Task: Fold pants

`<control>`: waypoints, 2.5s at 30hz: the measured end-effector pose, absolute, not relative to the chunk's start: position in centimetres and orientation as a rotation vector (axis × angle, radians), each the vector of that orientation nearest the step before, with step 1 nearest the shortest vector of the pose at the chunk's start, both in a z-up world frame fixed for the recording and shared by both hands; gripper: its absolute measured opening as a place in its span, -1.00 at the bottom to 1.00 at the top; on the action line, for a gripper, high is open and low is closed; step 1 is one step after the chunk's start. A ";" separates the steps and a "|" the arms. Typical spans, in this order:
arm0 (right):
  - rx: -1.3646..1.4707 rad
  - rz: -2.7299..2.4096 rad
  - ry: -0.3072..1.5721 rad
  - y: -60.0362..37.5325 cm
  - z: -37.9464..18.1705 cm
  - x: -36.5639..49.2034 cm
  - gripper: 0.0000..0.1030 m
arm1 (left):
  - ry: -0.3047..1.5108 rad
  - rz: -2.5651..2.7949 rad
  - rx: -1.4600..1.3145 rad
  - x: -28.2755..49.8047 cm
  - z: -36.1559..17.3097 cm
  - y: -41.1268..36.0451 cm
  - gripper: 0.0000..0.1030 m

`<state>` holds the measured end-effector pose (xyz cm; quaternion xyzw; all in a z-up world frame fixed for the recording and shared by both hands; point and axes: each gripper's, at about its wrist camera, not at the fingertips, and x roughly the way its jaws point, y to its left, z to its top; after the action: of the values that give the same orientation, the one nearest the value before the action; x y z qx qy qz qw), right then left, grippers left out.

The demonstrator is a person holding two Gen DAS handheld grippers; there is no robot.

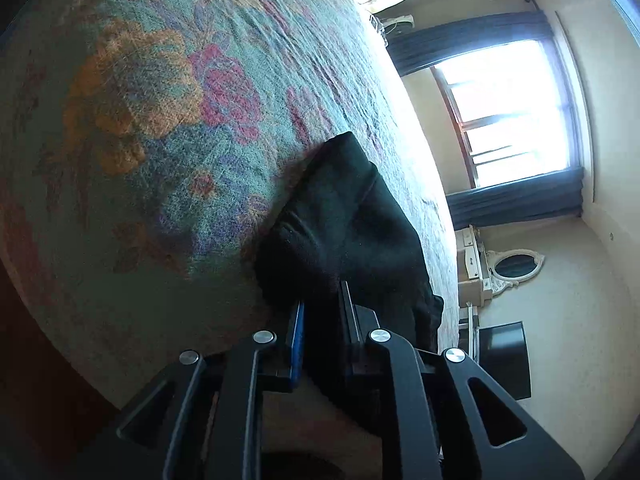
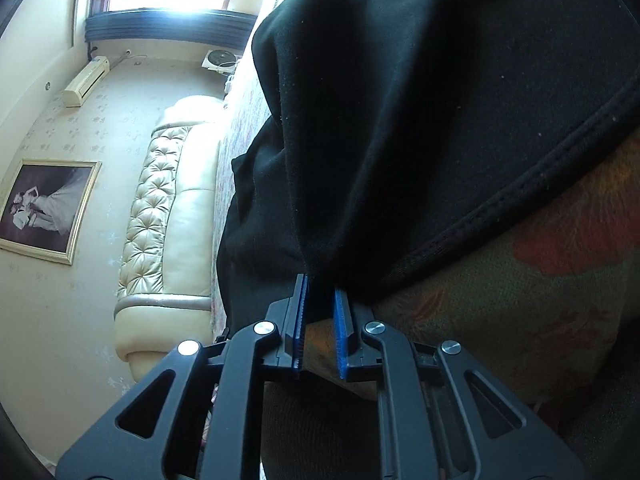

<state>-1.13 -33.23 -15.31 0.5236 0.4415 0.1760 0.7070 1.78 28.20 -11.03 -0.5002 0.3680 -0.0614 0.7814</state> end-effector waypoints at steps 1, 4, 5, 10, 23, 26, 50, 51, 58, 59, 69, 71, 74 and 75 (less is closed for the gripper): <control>1.155 0.394 0.969 -33.9 -14.8 -1.5 -0.46 | 0.773 -0.131 -1.061 1.6 -10.2 28.7 -0.39; 1.122 0.335 0.873 -37.2 -12.4 -2.3 0.02 | 0.716 -0.109 -0.965 0.3 -7.9 30.2 -0.07; 1.124 0.298 0.827 -39.0 -11.7 -2.4 0.02 | 0.712 -0.086 -0.916 0.1 -7.2 30.5 -0.06; 1.258 0.031 0.620 -50.4 -10.7 -2.6 0.04 | 0.682 -0.094 -0.840 0.4 -4.7 29.9 0.11; 1.333 -0.227 0.542 -65.5 -15.1 3.2 0.05 | 0.859 -0.551 -0.773 7.3 -3.7 9.3 0.30; 1.351 -0.199 0.521 -66.6 -15.9 4.5 0.05 | 0.916 -0.716 -0.675 7.1 -3.1 1.5 0.30; 1.234 -0.015 0.564 -67.6 -13.9 4.7 -0.85 | 0.942 -0.732 -0.762 3.9 -7.6 -22.3 0.30; 1.243 -0.007 0.555 -67.7 -13.9 4.5 -0.85 | 0.954 -0.714 -0.778 4.2 -8.0 -22.2 0.30; 1.235 0.057 0.494 -69.0 -11.3 2.1 -0.85 | 0.986 -0.516 -0.963 6.2 -10.2 -20.3 0.30; 1.229 0.065 0.484 -69.1 -10.7 1.6 -0.86 | 0.988 -0.485 -0.996 6.3 -10.4 -20.1 0.30; 1.190 0.070 0.447 -70.6 -7.8 -1.5 -0.95 | 1.111 -0.304 -1.252 4.7 -12.0 -19.2 0.30; 1.211 0.077 0.478 -70.7 -8.6 -1.7 -0.91 | 1.092 -0.311 -1.241 4.7 -12.1 -18.9 0.30; 1.286 0.047 0.515 -70.4 -10.3 -3.2 -0.30 | 1.085 -0.295 -1.267 4.9 -12.0 -18.3 0.31; 1.309 0.037 0.521 -70.4 -10.8 -3.4 -0.05 | 1.075 -0.285 -1.281 4.9 -12.0 -17.9 0.30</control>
<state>-3.39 -70.35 -10.85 0.6015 0.2395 0.0171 0.7619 4.88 -17.92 -11.99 -0.5664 0.4754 -0.1259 0.6613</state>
